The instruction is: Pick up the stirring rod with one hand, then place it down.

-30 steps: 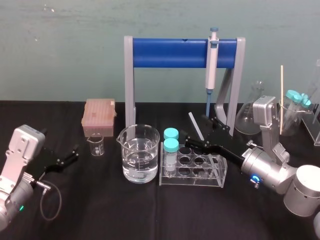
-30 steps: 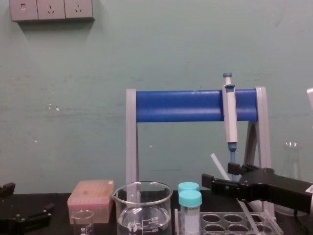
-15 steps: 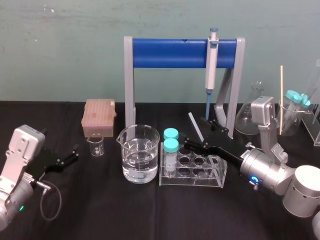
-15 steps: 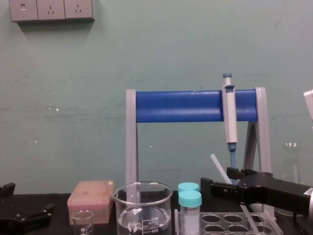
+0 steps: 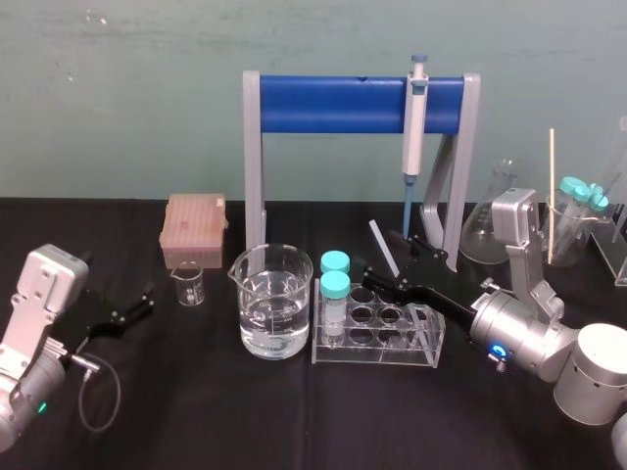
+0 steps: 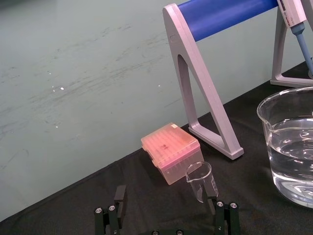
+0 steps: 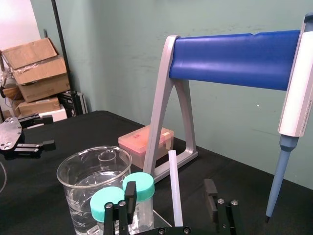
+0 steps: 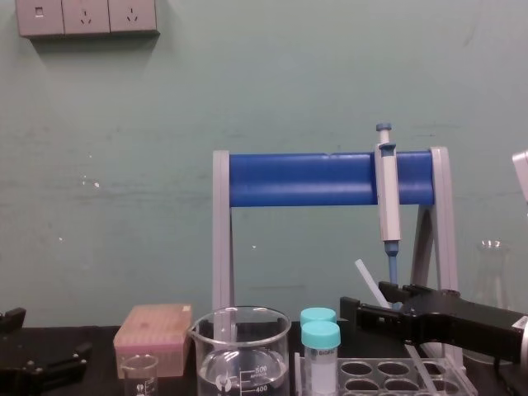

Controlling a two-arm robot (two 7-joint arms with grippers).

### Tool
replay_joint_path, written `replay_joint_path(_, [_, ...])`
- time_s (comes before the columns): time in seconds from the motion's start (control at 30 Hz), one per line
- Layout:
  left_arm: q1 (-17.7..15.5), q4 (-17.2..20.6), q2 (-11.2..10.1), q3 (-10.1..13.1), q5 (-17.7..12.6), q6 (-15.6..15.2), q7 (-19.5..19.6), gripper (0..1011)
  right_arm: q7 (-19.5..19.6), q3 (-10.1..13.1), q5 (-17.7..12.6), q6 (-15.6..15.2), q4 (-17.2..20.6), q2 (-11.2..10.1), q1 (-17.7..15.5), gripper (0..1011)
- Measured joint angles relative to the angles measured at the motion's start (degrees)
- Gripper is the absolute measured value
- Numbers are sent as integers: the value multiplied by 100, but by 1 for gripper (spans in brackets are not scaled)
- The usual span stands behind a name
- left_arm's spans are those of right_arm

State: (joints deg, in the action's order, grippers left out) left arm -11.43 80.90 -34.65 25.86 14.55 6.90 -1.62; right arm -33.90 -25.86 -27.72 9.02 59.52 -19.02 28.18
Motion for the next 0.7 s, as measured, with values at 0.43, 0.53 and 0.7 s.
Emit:
replay_joint_path(0.43, [0,0,0,0,0,0,0,1000,-1,-1,-5,8,-3,0,2,486])
replay_joint_path(0.53, [0,0,0,0,0,0,0,1000,-1,-1,-5,11,-3,0,2,400])
replay_joint_path(0.7, [0,0,0,0,0,0,0,1000,-1,-1,-5,12,-3,0,2,247])
